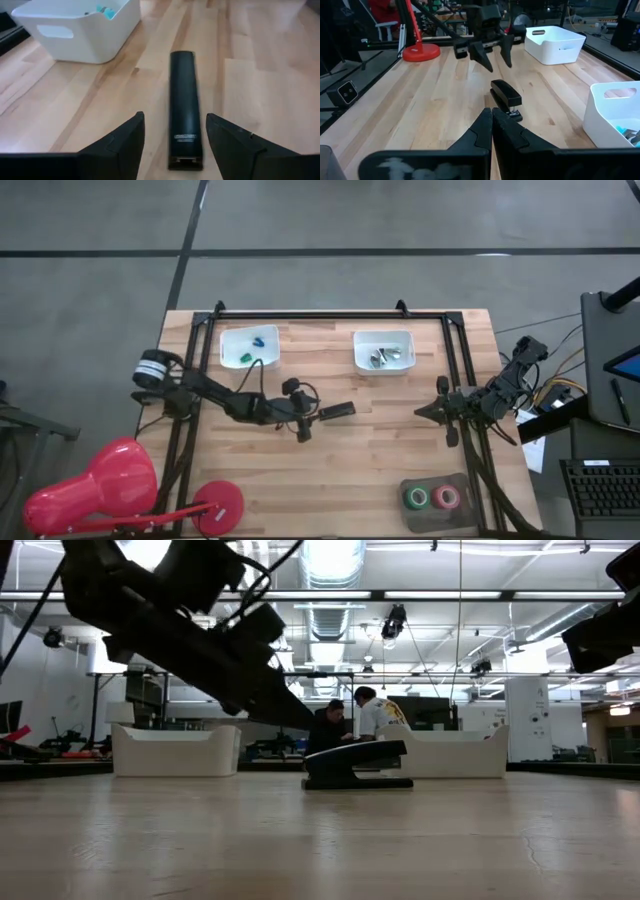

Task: Pick and place Stapler, Stapler remover, tape
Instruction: Put the black stapler into the left white bin

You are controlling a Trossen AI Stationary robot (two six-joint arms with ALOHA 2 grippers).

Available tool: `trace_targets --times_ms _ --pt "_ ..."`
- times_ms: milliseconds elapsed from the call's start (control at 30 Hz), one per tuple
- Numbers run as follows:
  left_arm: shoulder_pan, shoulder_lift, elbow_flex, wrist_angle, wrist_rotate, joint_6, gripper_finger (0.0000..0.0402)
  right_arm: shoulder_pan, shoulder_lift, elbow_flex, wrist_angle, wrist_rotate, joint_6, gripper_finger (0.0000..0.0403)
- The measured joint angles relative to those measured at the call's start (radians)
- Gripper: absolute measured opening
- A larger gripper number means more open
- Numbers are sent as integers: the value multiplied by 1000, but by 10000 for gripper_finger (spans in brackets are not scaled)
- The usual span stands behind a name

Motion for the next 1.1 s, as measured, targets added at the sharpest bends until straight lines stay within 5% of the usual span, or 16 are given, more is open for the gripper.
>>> trace_targets --times_ms 333,1100 --pt "17 83 32 0 12 -55 254 0 0 0 0 0 0 8" --pt "25 169 72 30 63 -70 220 -1 0 0 0 0 0 8"
